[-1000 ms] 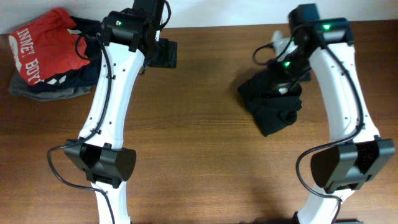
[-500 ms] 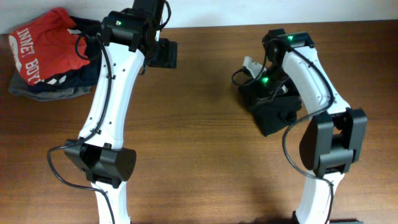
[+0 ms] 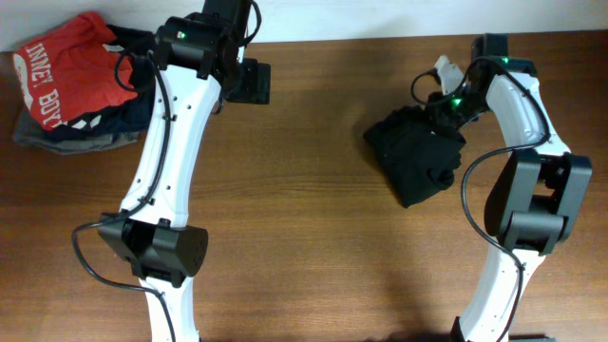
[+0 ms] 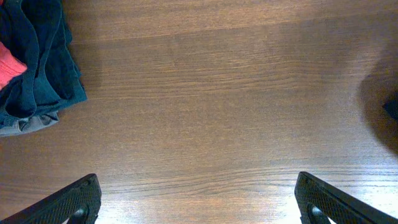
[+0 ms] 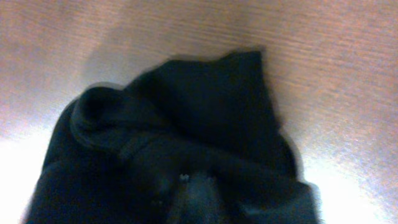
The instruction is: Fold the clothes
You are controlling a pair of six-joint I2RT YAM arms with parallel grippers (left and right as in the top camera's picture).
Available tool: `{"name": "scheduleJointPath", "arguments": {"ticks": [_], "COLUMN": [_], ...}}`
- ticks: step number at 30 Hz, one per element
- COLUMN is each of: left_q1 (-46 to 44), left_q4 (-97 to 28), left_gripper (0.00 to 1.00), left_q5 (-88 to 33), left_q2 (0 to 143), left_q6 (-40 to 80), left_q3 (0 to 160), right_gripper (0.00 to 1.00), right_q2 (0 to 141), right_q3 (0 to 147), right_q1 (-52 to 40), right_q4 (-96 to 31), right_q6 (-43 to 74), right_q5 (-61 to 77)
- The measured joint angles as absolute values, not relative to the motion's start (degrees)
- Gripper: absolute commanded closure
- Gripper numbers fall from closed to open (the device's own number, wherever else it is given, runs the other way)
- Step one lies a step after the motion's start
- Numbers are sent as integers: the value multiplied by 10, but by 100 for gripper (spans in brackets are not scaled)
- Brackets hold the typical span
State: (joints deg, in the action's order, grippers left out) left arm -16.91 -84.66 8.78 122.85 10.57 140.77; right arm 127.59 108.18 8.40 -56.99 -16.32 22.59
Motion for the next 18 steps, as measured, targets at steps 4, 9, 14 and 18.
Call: {"name": "scheduleJointPath", "arguments": {"ticks": [4, 9, 14, 18], "left_q1": [-169, -169, -169, -169], "left_q4": [-846, -846, -846, -846], "left_gripper": [1, 1, 1, 1], "left_q5": [88, 88, 88, 88], "left_q2": [1228, 1228, 1228, 1228], "left_q6": [106, 106, 106, 106], "left_q3": [1408, 1408, 1407, 1407], "right_gripper": [74, 72, 31, 23], "right_q2": [1276, 1277, 1272, 1251], "right_q3": [1082, 1112, 1243, 1306], "right_q1": [85, 85, 84, 76], "right_q4": [-539, -598, -741, -853], "right_q6": [-131, -86, -73, -67], "right_q5": [203, 181, 200, 217]}}
